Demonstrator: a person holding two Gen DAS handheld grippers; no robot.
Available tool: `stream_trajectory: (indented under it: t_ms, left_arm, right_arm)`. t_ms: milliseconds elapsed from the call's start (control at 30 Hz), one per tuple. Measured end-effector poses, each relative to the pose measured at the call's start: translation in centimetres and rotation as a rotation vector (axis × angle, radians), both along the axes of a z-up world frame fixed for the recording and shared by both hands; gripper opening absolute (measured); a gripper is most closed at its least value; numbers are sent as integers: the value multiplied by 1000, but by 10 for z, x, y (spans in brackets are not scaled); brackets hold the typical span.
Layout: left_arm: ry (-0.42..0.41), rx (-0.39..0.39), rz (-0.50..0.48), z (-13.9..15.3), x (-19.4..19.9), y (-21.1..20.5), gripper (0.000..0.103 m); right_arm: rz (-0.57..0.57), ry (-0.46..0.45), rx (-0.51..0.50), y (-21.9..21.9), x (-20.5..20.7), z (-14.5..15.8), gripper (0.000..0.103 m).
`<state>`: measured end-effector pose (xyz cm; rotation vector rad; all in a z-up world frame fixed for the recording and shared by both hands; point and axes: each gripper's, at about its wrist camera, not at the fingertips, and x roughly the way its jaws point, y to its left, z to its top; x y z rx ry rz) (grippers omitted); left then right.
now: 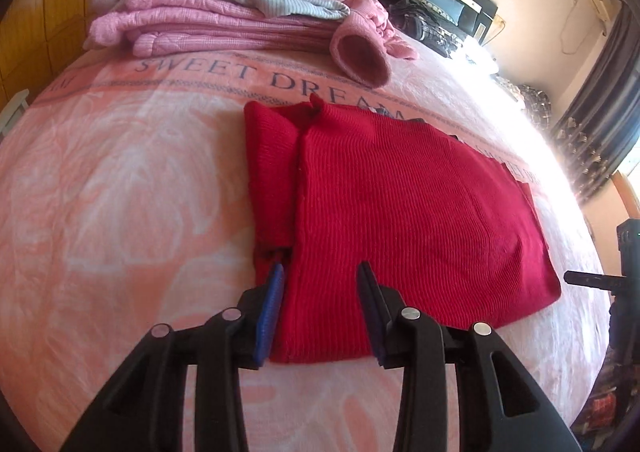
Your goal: Fold small clothes
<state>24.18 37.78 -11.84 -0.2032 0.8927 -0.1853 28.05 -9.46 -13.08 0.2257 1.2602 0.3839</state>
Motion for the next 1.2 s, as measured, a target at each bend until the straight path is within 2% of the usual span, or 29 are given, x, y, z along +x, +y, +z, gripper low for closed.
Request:
stream_trajectory:
  t_ms: [67,133,200,233,267,300,367,433,500,633,700,900,1033,1133,1200]
  left_arm:
    - [-16,9,-24,1,-2,-13,39]
    - [-36,4,-53,5,2,-25,40]
    - [-44,2,-73,5,6,-36,44]
    - [-39,8,-86,2,9,-43,46]
    - [-30,22,-96,-2,12,-48,46]
    - [-21,32,-109,-7,15,-53,46]
    - [3,44,-139,-18,16,-62,46]
    - [22,64,-151,-28,15,-66,46]
    - [-4,87,-170,-32,9,-68,48]
    - [-22,129,-191,-34,5,-73,50]
    - [-23,125,-187,-34,5,-73,51]
    - [-15,73,-175,-33,7,-66,51]
    - [-14,65,-171,-33,7,-65,53]
    - [-6,41,-158,-30,9,-64,56]
    - [-2,-8,-139,-25,10,-61,58]
  right_arm:
    - [-9,-9,24,-1,-5,-7,36]
    - [-12,-22,89,-2,-2,-12,34]
    - [1,1,154,-1,2,-20,24]
    - [32,17,144,3,3,-23,19]
    - [58,12,101,8,1,-24,7]
    - [75,8,76,9,0,-23,5]
    - [80,17,101,3,-4,-19,3]
    - [66,13,120,-9,-8,-11,3]
    - [63,14,111,-17,-10,-5,3]
    - [59,59,66,-16,-8,-24,3]
    - [63,66,51,-11,-7,-32,3]
    - [61,61,48,-12,-8,-31,3]
    - [49,67,61,-14,-7,-33,3]
    - [35,68,108,-16,-5,-26,10]
    - [23,42,154,-20,-2,-14,23]
